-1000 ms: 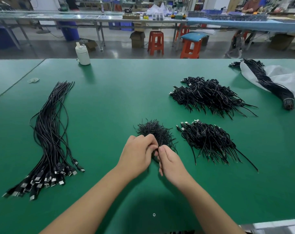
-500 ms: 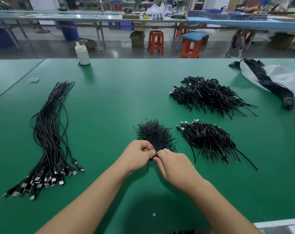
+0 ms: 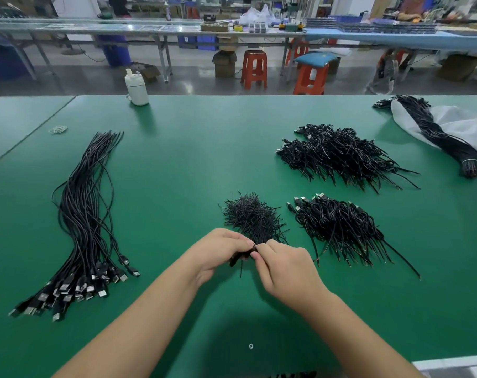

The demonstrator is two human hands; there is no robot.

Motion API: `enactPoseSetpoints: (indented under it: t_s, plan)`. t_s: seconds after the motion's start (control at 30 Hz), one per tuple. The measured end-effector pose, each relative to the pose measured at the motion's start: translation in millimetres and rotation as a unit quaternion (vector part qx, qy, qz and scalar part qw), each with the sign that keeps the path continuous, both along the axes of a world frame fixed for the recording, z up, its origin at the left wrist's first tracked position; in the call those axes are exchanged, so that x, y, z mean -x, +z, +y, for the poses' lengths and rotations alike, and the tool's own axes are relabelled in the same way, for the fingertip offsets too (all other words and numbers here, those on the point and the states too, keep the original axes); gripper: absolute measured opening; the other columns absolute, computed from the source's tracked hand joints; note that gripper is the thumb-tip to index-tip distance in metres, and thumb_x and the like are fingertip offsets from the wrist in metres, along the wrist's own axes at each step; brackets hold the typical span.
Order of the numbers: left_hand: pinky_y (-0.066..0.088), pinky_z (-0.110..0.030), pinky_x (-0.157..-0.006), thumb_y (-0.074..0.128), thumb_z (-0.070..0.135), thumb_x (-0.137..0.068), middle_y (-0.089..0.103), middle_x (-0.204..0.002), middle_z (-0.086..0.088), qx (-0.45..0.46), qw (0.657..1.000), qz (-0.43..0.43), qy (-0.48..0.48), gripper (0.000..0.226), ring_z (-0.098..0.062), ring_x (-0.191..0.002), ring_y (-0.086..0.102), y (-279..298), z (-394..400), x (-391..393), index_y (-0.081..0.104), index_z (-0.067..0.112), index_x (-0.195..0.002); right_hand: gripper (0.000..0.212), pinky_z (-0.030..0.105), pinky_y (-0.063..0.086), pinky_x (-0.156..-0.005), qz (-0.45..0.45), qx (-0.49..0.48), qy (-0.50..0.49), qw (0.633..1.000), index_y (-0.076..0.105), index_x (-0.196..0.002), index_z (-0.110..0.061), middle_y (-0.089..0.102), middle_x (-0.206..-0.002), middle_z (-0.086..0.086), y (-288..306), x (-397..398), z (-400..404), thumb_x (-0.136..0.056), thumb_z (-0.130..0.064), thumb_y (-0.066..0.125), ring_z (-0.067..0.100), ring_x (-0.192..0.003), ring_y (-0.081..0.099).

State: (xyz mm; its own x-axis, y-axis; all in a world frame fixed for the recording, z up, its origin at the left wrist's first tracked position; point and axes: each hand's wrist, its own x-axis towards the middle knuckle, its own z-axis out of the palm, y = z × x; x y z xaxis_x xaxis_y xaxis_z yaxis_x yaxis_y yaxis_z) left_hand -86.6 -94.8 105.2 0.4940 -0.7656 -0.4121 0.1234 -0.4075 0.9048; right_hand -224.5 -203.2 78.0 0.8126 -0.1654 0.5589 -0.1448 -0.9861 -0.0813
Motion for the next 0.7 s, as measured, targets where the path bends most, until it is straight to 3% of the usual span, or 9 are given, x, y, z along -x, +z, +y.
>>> enactPoseSetpoints:
  t_s: [0.17,0.3,0.47,0.6,0.7]
  plan:
    - [0.038,-0.023,-0.060,0.066,0.021,-0.091,0.067,-0.074,-0.005,0.023,0.998,0.049,0.014,0.025,-0.012,-0.065,0.058,-2,0,3,0.073,0.016,-0.068,0.031,0.029,0.031,-0.041,-0.024,-0.010,0.015,1.000,0.059,-0.068,-0.016,0.049,-0.060,-0.004,0,-1,-2,-0.095,-0.027,0.048,0.017,-0.049,0.047]
    - [0.040,-0.022,-0.059,0.066,0.018,-0.090,0.066,-0.071,-0.004,0.030,0.998,0.038,0.029,0.026,-0.016,-0.069,0.058,-4,-1,2,0.073,0.018,-0.065,0.031,0.030,0.034,-0.039,-0.028,-0.013,0.012,0.999,0.060,-0.070,-0.015,0.048,-0.060,-0.004,-3,0,-2,-0.096,-0.028,0.049,0.017,-0.049,0.047]
    - [0.037,-0.023,-0.056,0.070,0.032,-0.088,0.065,-0.066,-0.001,0.017,1.000,-0.009,0.011,0.027,-0.008,-0.056,0.051,-8,6,0,0.073,0.019,-0.065,0.029,0.030,0.035,-0.041,-0.005,0.028,0.039,0.999,0.062,-0.074,-0.016,0.049,-0.062,-0.004,-6,2,0,-0.096,-0.029,0.049,0.016,-0.050,0.048]
    - [0.042,-0.029,-0.068,0.058,0.061,-0.089,0.072,-0.070,0.001,-0.032,0.994,-0.101,0.011,0.053,-0.011,-0.063,0.053,-8,10,-4,0.075,0.016,-0.067,0.030,0.030,0.033,-0.042,0.046,0.052,0.063,0.996,0.058,-0.071,-0.019,0.049,-0.061,-0.005,-5,2,0,-0.096,-0.031,0.047,0.016,-0.049,0.049]
    - [0.031,-0.029,-0.054,0.066,0.055,-0.086,0.049,-0.052,0.002,-0.056,0.976,-0.207,-0.045,0.051,-0.013,-0.054,0.035,-5,14,-10,0.070,0.008,-0.068,0.032,0.030,0.038,-0.040,0.075,0.072,0.065,0.992,0.058,-0.069,-0.020,0.052,-0.061,-0.005,-2,0,-2,-0.095,-0.033,0.046,0.017,-0.049,0.053]
